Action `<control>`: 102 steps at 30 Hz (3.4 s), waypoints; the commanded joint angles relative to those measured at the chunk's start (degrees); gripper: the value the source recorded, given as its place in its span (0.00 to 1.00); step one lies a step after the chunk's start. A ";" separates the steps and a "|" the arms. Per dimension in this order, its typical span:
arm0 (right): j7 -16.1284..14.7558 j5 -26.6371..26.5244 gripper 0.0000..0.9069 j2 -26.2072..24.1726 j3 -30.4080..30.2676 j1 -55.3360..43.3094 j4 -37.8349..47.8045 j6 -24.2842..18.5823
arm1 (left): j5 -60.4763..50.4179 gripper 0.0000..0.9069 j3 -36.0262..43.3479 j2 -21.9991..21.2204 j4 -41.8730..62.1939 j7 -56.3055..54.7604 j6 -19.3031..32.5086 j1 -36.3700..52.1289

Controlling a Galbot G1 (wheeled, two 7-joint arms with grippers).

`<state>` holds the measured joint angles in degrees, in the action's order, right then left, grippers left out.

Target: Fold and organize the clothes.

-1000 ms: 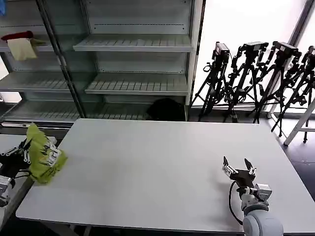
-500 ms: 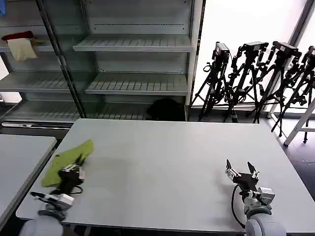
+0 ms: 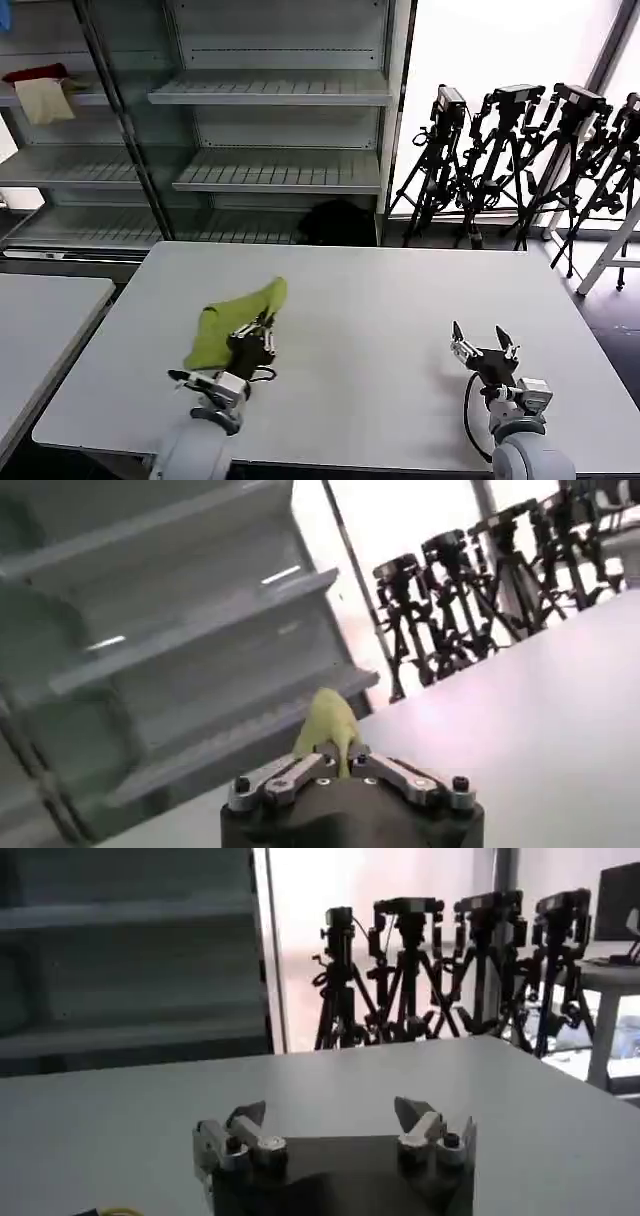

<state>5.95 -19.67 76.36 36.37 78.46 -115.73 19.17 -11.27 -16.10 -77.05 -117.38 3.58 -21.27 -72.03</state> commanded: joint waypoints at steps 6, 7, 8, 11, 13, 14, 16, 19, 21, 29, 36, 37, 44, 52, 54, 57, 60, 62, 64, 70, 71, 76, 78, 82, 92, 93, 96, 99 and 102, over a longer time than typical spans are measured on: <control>-2.55 -0.65 1.00 1.94 -6.26 -1.84 -4.24 10.22 | 12.86 1.00 11.96 -2.22 -6.67 -5.01 -10.38 4.32; -2.43 -1.58 1.00 2.64 -7.47 -2.55 -5.26 13.40 | 13.43 1.00 11.06 -1.93 -8.39 -4.97 -10.47 4.12; -1.61 -2.71 1.00 3.08 -9.06 -2.89 -5.90 13.97 | 15.69 1.00 8.29 -0.88 -11.84 -4.97 -10.84 3.56; 1.52 -8.56 1.00 2.65 -13.94 -3.80 -6.36 14.23 | 18.07 1.00 2.22 1.24 -14.94 -4.78 -10.96 3.10; 7.13 -17.25 1.00 0.22 -19.29 -5.82 -5.63 14.26 | 19.20 1.00 -2.24 3.35 -15.67 -4.87 -10.76 2.81; 8.40 -19.46 1.00 -0.04 -20.97 -6.64 -5.20 14.32 | 19.77 1.00 -5.53 4.42 -15.40 -4.76 -10.49 2.18; 10.15 -21.86 1.00 2.34 -23.67 -7.82 -3.93 14.40 | 19.67 1.00 -9.44 5.14 -13.85 -4.67 -9.67 1.33; 15.41 -27.93 1.00 5.33 -27.06 -10.48 -2.21 14.49 | 19.51 1.00 -14.37 4.96 -11.20 -4.30 -7.79 -0.60; 17.31 -29.65 1.00 6.90 -28.10 -11.64 -1.05 14.53 | 19.60 1.00 -15.45 4.28 -9.79 -4.44 -7.23 -1.75; 22.09 -33.79 1.00 11.99 -30.74 -14.99 4.09 14.58 | 19.75 1.00 -16.81 2.01 -8.09 -4.44 -4.21 -5.42; 23.80 -33.79 0.27 12.49 -31.41 -15.69 5.86 14.60 | 21.21 1.00 -17.56 1.93 -8.62 -4.50 -3.95 -6.29; 24.06 -33.77 0.07 12.49 -31.51 -15.79 6.04 14.60 | 21.50 1.00 -17.63 1.91 -8.67 -4.53 -3.98 -6.29; 26.58 -34.37 0.00 13.27 -31.54 -16.84 6.56 14.57 | 22.58 1.00 -17.88 1.69 -9.14 -4.70 -4.12 -6.26; 28.47 -35.21 0.00 13.28 -30.62 -17.70 7.39 14.48 | 23.72 1.00 -18.69 1.79 -8.86 -4.68 -3.87 -6.76; 28.47 -35.13 0.00 13.12 -30.39 -17.67 6.84 14.44 | 23.77 1.00 -18.80 1.81 -8.45 -4.69 -3.58 -6.80; 28.74 -35.12 0.00 12.77 -29.98 -17.75 6.24 14.43 | 23.79 1.00 -18.72 1.71 -8.01 -4.70 -3.30 -6.79; 29.27 -35.04 0.00 12.05 -28.94 -17.59 5.74 14.40 | 23.76 1.00 -18.48 1.52 -7.55 -4.71 -3.05 -6.70; 29.25 -35.41 0.00 10.48 -27.74 -16.91 3.48 14.42 | 23.78 1.00 -18.47 1.52 -7.43 -4.71 -2.89 -6.69; 29.24 -36.57 0.00 8.84 -26.33 -16.34 1.48 14.46 | 23.79 1.00 -18.49 1.56 -7.29 -4.70 -2.75 -6.73; 27.87 -41.18 0.00 -0.45 -20.60 -12.42 -4.06 14.51 | 23.86 1.00 -18.34 1.57 -6.73 -4.70 -2.31 -6.84; 27.54 -41.64 0.00 -1.56 -19.35 -11.70 -4.56 14.51 | 23.81 1.00 -18.22 1.54 -6.63 -4.70 -2.28 -6.74; 24.13 -42.81 0.00 -4.86 -13.69 -8.71 -5.73 14.49 | 23.75 1.00 -17.71 1.37 -6.56 -4.69 -2.28 -6.38; 23.05 -42.75 0.00 -5.62 -11.84 -8.20 -5.69 14.50 | 23.75 1.00 -17.59 1.36 -6.50 -4.69 -2.29 -6.35; 19.47 -41.86 1.00 -6.85 -9.13 -7.32 -5.39 14.45 | 23.81 1.00 -17.76 1.40 -6.50 -4.66 -2.30 -6.53; -4.24 4.72 1.00 -5.74 2.22 -1.86 -4.55 5.01 | 24.73 1.00 -19.50 1.96 -6.49 -4.57 -2.09 -7.29; -4.36 7.88 1.00 -5.62 3.04 -2.34 -4.16 4.62 | 24.83 1.00 -19.58 2.00 -6.23 -4.56 -2.06 -7.19; -4.80 11.24 1.00 -7.25 8.10 -3.98 -0.91 5.99 | 25.96 1.00 -19.90 2.03 -5.33 -4.48 -1.99 -6.48; -6.31 11.50 1.00 -10.18 11.58 -4.36 3.63 6.87 | 28.78 1.00 -20.73 2.36 -3.81 -3.91 -2.16 -5.33; -6.53 4.89 1.00 -12.91 13.34 -4.14 5.75 9.59 | 31.49 1.00 -22.18 3.63 -1.01 -2.44 -1.96 -4.07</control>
<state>8.79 -27.87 69.97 37.31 73.49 -117.45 28.56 14.86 -36.33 -74.72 -122.55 -0.48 -23.36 -78.12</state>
